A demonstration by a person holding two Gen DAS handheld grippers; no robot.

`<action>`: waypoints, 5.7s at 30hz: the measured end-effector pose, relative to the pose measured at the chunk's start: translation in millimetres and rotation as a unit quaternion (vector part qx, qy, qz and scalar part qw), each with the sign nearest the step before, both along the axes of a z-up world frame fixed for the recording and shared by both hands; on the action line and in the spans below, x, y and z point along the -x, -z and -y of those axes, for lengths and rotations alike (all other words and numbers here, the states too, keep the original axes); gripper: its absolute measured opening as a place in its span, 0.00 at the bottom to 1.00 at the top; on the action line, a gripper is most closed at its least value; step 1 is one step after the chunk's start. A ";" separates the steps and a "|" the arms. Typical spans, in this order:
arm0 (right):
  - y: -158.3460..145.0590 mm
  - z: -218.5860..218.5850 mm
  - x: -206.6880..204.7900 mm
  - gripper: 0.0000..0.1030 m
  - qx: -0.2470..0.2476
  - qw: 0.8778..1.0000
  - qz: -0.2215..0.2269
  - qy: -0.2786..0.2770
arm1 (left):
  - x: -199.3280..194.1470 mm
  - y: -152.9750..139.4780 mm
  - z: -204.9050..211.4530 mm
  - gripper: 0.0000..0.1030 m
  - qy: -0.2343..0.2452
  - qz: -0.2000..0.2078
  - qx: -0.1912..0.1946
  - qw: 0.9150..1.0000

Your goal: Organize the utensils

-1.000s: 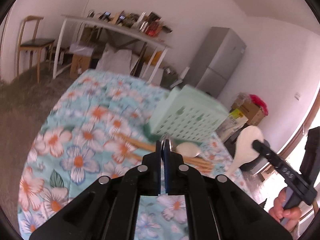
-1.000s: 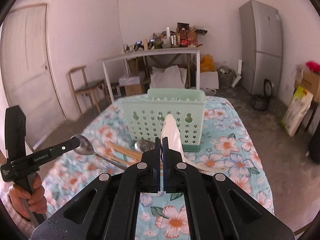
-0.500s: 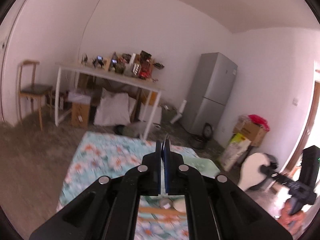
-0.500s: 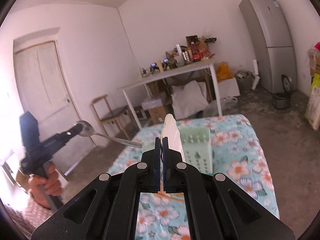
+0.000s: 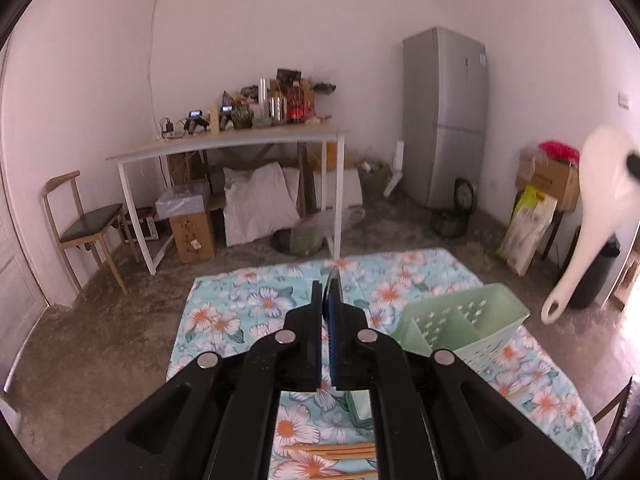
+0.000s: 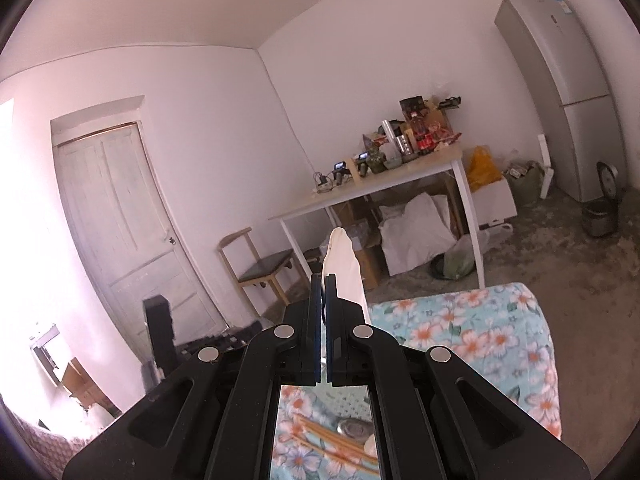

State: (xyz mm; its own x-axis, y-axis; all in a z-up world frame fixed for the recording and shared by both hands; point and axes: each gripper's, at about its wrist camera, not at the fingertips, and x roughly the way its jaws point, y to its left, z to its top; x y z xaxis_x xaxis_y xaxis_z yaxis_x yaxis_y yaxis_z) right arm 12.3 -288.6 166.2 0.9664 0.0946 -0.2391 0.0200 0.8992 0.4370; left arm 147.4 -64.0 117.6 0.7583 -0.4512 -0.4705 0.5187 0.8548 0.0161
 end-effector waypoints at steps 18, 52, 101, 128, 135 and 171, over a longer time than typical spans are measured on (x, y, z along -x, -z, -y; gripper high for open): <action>54.9 8.0 -73.6 0.00 0.070 0.994 -0.074 -0.024 | -25.4 28.3 -19.2 0.44 -0.017 -0.052 0.086 0.995; 198.7 -41.0 59.6 0.48 -0.029 0.965 -0.243 0.088 | 53.4 131.4 -24.7 0.95 0.050 -0.253 0.113 0.960; 244.6 -41.6 63.4 0.48 0.018 0.957 -0.273 0.095 | 60.2 154.9 104.2 0.09 0.173 -0.038 -0.152 0.972; 230.3 -41.3 103.6 0.46 -0.013 0.954 -0.274 0.120 | 63.3 151.3 -23.5 0.05 0.156 -0.341 0.004 0.927; 220.0 -53.5 103.3 0.46 0.003 0.957 -0.266 0.115 | 63.2 155.3 -50.7 0.27 0.134 -0.369 0.088 0.915; 217.2 -57.9 105.9 0.47 0.012 0.954 -0.274 0.124 | 70.2 138.4 -41.0 0.03 0.119 -0.305 0.085 0.941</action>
State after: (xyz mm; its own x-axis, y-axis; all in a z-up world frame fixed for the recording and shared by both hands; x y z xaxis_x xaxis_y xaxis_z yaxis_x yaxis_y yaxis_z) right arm -93.5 -230.8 -51.0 0.6878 -0.1328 -0.7136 0.4532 0.8466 0.2792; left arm 77.1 -22.9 -20.9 0.2385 -0.6824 -0.6910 0.5637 0.6767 -0.4737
